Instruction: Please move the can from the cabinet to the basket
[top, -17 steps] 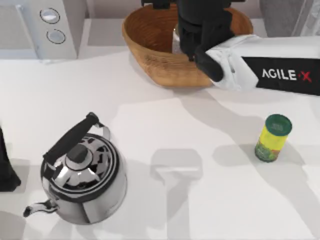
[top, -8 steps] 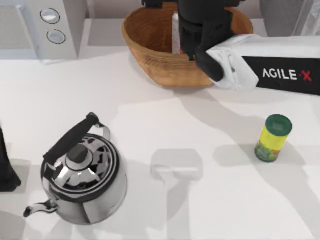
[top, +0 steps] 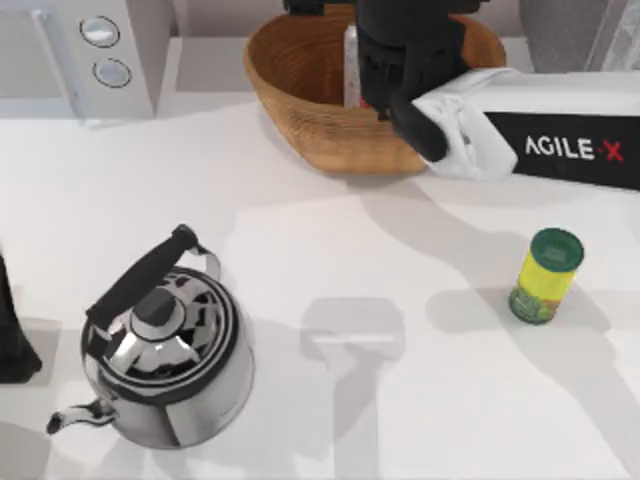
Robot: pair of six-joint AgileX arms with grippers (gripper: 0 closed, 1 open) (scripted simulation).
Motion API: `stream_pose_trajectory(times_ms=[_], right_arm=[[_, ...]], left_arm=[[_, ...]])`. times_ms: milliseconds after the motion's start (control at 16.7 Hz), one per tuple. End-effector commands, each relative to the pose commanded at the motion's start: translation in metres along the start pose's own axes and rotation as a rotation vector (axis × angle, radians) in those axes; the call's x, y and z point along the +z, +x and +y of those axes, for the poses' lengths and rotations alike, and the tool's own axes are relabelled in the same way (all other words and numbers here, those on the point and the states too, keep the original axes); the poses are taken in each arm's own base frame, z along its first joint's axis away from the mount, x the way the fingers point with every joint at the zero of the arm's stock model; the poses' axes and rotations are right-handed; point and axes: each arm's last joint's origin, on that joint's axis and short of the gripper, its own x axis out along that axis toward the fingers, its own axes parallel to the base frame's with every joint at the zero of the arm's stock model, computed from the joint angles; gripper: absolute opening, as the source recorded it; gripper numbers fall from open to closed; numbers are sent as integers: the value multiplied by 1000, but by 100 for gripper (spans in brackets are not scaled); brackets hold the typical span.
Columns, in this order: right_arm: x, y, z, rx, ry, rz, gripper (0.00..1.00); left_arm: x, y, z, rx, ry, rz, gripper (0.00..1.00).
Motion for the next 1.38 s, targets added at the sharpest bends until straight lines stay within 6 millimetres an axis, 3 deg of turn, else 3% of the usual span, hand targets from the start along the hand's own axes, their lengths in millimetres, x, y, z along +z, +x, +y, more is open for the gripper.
stream_pose_trajectory(times_ms=[1080, 1200, 1380], right_arm=[[2, -1, -1, 3, 0, -1, 100], [13, -6, -12, 6, 1, -3, 100], [42, -22, -47, 8, -1, -3, 100]], left_arm=[[0, 0, 0, 0, 0, 0, 100], [0, 0, 0, 0, 0, 0, 100], [0, 0, 0, 0, 0, 0, 100]])
